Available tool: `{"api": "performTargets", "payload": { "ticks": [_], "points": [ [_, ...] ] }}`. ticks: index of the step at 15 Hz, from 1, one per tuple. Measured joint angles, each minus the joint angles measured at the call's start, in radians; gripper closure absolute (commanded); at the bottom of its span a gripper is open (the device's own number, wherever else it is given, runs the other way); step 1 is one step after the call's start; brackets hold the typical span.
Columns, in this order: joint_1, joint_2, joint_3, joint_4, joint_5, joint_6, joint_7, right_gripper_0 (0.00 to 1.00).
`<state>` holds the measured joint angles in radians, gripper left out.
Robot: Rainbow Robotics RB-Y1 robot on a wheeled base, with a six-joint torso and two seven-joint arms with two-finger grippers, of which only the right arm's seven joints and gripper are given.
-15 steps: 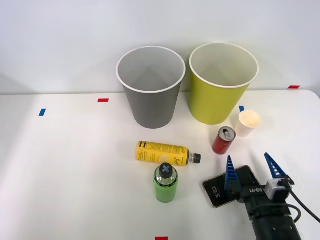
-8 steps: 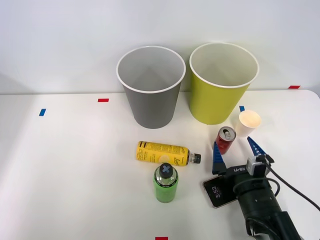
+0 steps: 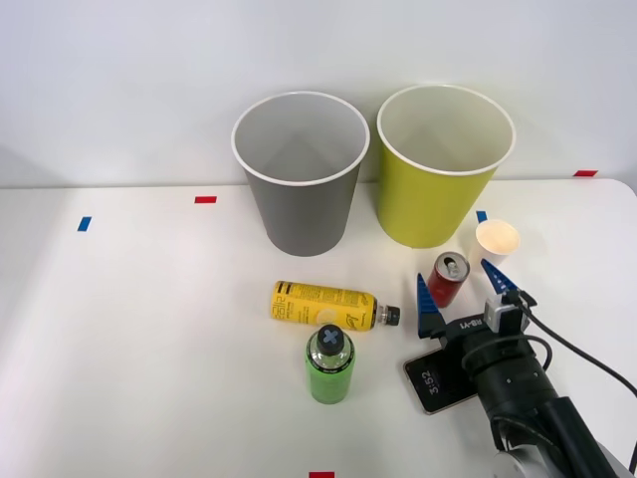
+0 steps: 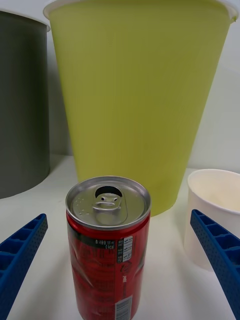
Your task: Put cans in the gray bin, plastic bottles in the light green bin
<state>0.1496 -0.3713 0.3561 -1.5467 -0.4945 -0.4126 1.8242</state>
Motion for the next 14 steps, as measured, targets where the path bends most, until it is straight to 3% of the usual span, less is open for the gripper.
{"api": "performTargets", "payload": {
  "ticks": [14],
  "points": [
    [-0.038,-0.032,0.015,0.0,-0.015,0.052,-0.002,0.0]
  ]
}}
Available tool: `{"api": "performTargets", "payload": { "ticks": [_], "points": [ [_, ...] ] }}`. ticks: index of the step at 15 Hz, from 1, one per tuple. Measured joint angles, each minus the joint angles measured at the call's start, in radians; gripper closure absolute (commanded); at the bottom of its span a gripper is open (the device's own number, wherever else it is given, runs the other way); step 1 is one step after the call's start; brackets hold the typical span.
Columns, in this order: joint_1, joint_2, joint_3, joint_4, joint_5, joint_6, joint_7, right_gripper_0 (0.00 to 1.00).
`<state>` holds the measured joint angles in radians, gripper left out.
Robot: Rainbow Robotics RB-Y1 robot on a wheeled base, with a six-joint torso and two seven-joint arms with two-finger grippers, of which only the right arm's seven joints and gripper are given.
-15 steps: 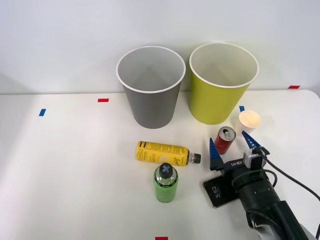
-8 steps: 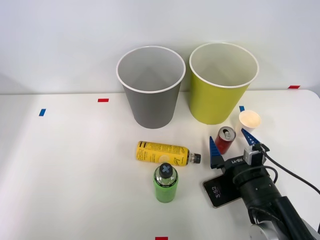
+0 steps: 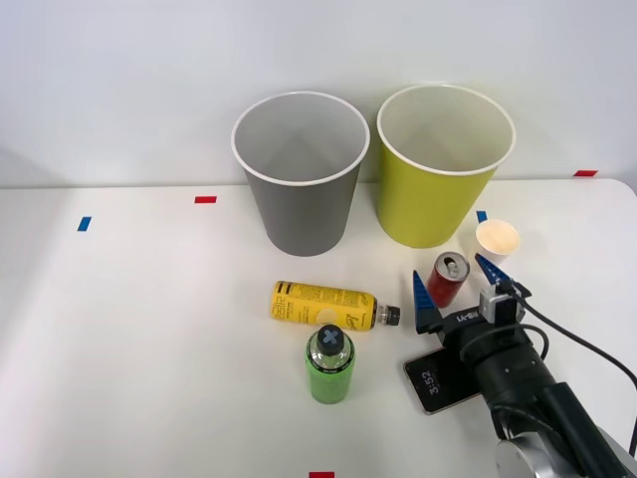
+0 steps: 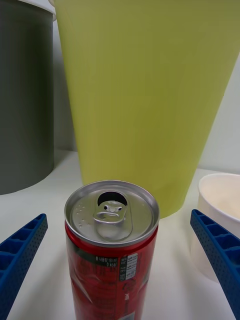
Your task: Put cans in the gray bin, plastic bottles in the light green bin
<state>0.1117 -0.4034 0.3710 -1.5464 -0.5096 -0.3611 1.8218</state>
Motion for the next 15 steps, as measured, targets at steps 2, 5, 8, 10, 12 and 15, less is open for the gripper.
{"api": "performTargets", "payload": {
  "ticks": [2,5,8,10,12,15],
  "points": [
    [-0.005,0.0,0.004,0.0,0.0,0.0,0.001,0.16],
    [-0.01,0.001,0.007,-0.001,0.0,0.001,0.004,0.79],
    [-0.01,-0.008,0.007,0.0,0.0,0.001,0.006,0.89],
    [-0.01,-0.01,0.007,0.0,0.003,0.001,0.006,0.9],
    [-0.01,-0.011,0.009,-0.001,0.004,0.001,0.006,0.93],
    [-0.002,-0.018,0.022,-0.024,0.005,0.001,0.001,0.96]
  ]
}}
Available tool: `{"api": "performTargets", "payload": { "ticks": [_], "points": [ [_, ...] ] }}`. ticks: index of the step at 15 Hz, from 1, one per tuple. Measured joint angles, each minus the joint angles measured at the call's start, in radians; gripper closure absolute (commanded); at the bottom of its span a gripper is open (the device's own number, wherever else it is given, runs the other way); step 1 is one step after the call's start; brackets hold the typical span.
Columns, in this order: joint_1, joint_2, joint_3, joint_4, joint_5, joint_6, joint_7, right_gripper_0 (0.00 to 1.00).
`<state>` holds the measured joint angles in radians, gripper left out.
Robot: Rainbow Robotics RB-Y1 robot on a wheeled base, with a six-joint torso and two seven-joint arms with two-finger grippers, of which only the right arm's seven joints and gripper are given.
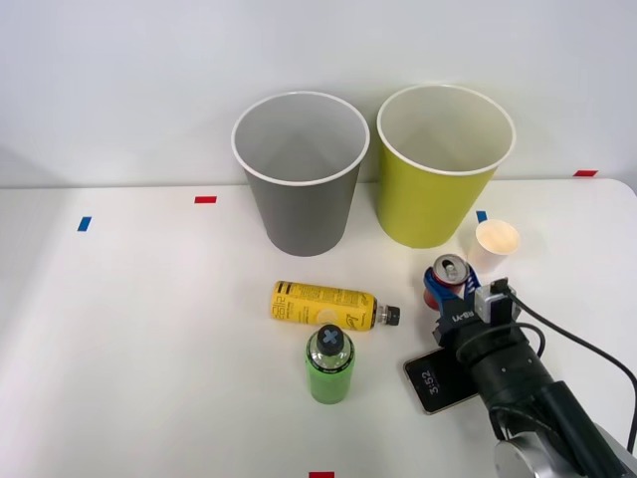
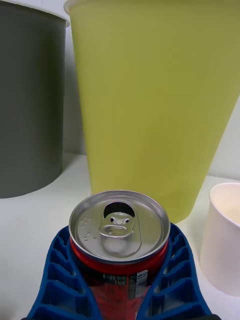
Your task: Put cans in the gray bin, plastic bottles in the light green bin
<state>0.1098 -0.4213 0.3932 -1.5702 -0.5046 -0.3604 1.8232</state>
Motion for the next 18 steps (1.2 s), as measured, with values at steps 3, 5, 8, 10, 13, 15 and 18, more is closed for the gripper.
{"api": "performTargets", "payload": {
  "ticks": [3,5,8,10,13,15,18],
  "points": [
    [0.028,-0.063,0.018,-0.111,-0.007,0.034,-0.011,0.97],
    [0.059,-0.114,0.015,-0.228,-0.015,0.115,-0.023,0.97],
    [0.098,-0.183,0.004,-0.343,-0.029,0.147,-0.042,0.97],
    [0.105,-0.207,-0.002,-0.388,-0.036,0.149,-0.054,0.97],
    [0.106,-0.242,-0.03,-0.485,-0.051,0.21,-0.074,0.97],
    [0.106,-0.273,-0.052,-0.552,-0.066,0.249,-0.119,0.97],
    [0.09,-0.312,-0.062,-0.623,-0.077,0.253,-0.199,0.97]
  ]
}}
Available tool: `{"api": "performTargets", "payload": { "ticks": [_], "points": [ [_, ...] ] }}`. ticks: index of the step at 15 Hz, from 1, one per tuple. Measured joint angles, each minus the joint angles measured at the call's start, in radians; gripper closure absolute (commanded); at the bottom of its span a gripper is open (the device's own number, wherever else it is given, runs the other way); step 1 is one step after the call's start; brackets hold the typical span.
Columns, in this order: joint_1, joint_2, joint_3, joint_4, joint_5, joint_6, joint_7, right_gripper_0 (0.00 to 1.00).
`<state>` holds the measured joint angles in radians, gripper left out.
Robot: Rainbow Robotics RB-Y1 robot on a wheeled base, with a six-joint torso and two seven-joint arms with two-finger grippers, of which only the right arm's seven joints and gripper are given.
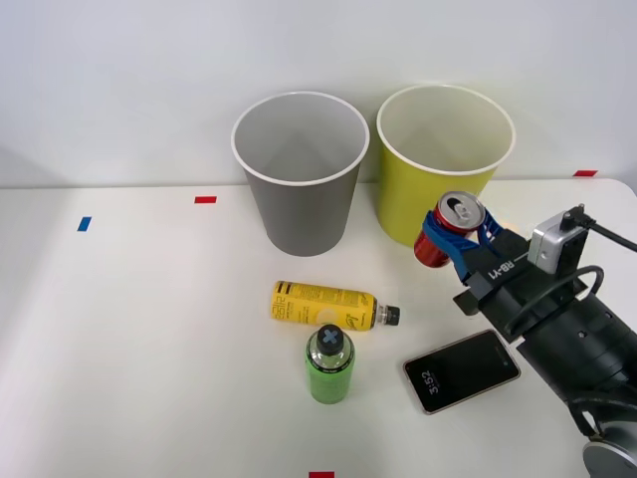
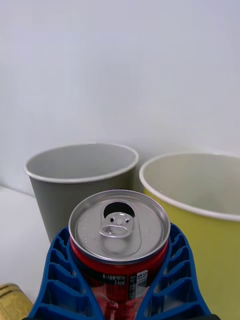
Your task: Put cans in the gray bin, plastic bottles in the light green bin
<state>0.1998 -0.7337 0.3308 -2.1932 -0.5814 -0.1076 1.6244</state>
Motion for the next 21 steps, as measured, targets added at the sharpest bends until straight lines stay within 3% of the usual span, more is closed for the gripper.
{"api": "performTargets", "payload": {
  "ticks": [5,12,16,21],
  "points": [
    [-0.103,-0.015,-0.025,-0.119,-0.016,0.22,-0.026,0.97],
    [-0.389,0.075,-0.037,-0.132,-0.039,0.454,-0.159,0.97],
    [-0.549,0.176,0.004,0.021,-0.028,0.462,-0.161,0.97],
    [-0.712,0.322,0.064,0.238,0.111,0.463,-0.167,0.97]
  ]
}}
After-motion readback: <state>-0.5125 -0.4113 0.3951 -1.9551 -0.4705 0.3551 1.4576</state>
